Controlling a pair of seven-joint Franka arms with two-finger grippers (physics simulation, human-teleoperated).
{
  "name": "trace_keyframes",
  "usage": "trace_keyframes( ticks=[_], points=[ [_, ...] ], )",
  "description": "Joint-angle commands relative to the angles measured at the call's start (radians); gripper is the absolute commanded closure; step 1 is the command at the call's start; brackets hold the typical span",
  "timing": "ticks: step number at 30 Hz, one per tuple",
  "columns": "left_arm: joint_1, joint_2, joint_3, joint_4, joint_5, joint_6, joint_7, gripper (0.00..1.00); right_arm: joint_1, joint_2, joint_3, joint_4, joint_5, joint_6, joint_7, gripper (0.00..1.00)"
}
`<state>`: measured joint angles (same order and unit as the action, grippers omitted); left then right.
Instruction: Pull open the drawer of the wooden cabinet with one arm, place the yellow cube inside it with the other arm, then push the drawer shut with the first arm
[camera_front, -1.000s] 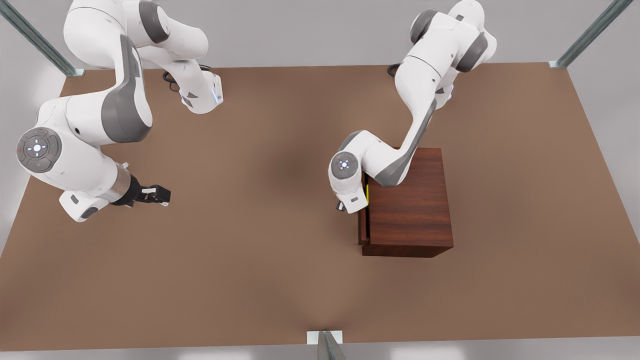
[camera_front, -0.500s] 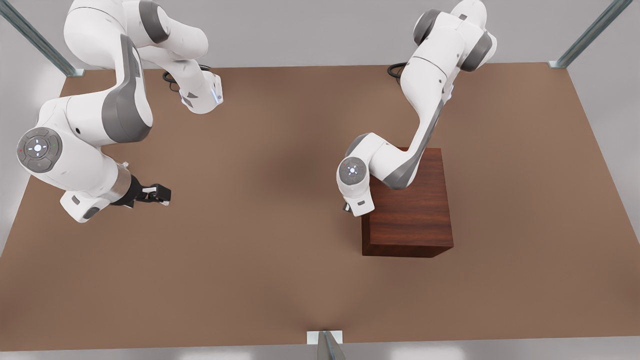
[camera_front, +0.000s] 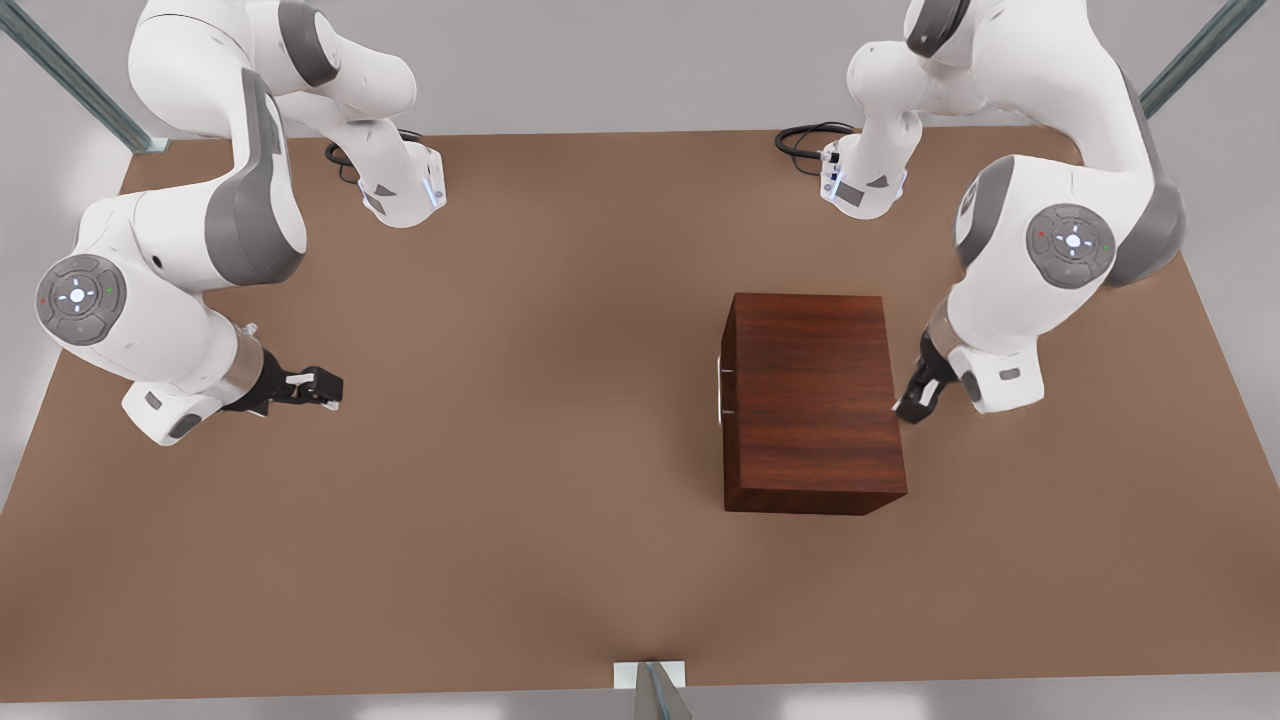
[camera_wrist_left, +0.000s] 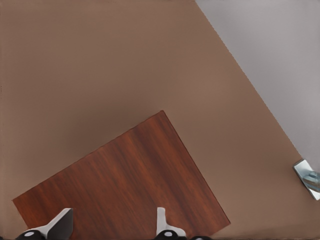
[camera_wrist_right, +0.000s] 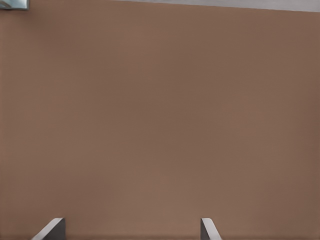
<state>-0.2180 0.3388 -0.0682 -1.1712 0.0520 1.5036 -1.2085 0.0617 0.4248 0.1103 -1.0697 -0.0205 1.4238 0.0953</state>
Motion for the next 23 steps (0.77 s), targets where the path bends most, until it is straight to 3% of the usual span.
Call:
trace_keyframes(
  ticks=[1, 5, 10, 23],
  points=[
    [-0.015, -0.062, 0.027, -0.045, 0.014, -0.088, 1.06, 0.0, 0.0, -0.001, 0.0, 0.0, 0.001, 0.0, -0.012, 0.0],
    [-0.009, -0.096, 0.028, -0.073, 0.005, -0.08, 1.083, 0.0, 0.0, -0.001, 0.0, 0.0, 0.001, 0.0, -0.011, 0.0],
    [0.026, -0.047, 0.016, -0.061, -0.012, 0.012, 1.121, 0.0, 0.004, -0.001, 0.002, 0.0, 0.002, 0.0, -0.006, 0.0],
    [0.057, -0.024, -0.025, -0.059, -0.008, 0.02, 1.212, 0.0, -0.002, -0.001, 0.0, 0.0, 0.001, 0.001, -0.014, 0.0]
  ],
)
